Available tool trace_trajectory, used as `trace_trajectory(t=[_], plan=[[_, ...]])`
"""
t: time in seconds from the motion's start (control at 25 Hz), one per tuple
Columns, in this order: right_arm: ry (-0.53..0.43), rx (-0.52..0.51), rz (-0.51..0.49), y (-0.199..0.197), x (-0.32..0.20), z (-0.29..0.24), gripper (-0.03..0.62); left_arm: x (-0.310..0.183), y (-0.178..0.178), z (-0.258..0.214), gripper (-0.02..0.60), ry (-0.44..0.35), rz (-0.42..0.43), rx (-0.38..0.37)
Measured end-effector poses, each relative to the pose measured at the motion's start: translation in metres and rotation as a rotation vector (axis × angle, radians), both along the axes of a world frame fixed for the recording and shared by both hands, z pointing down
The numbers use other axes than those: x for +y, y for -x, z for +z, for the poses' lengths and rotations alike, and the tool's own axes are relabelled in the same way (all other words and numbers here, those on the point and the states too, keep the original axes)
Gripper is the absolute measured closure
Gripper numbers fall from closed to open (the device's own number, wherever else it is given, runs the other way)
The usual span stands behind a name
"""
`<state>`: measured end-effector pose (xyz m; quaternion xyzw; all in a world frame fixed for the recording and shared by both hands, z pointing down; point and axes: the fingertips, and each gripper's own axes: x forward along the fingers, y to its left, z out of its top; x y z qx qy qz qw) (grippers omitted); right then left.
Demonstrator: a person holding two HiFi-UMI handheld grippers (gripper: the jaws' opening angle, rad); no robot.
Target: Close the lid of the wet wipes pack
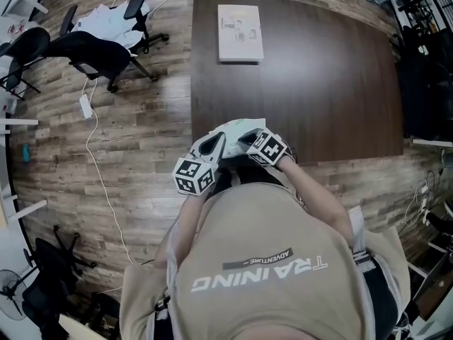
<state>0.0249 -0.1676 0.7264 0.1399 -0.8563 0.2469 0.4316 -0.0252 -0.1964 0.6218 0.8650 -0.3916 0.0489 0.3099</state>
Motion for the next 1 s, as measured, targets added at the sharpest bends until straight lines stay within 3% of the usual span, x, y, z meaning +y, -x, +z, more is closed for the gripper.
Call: trace_trajectory(t=[0.24, 0.4, 0.64, 0.8, 1.0], plan=[[0.014, 0.003, 0.016, 0.001, 0.000, 0.000, 0.577, -0.005, -0.006, 0.000, 0.572, -0.001, 0.028, 0.000], [-0.044, 0.012, -0.011, 0.001, 0.004, -0.007, 0.579, -0.009, -0.008, -0.010, 0.572, -0.023, 0.043, -0.004], [-0.078, -0.089, 0.036, -0.001, -0.013, -0.040, 0.580, -0.031, 0.003, -0.035, 0.572, -0.098, 0.023, -0.032], [-0.166, -0.136, 0.075, -0.014, -0.034, -0.074, 0.580, -0.045, 0.012, -0.049, 0.572, -0.156, 0.028, -0.105], [-0.273, -0.247, 0.168, -0.030, -0.060, -0.127, 0.580, -0.065, 0.017, -0.078, 0.572, -0.217, 0.000, -0.101]])
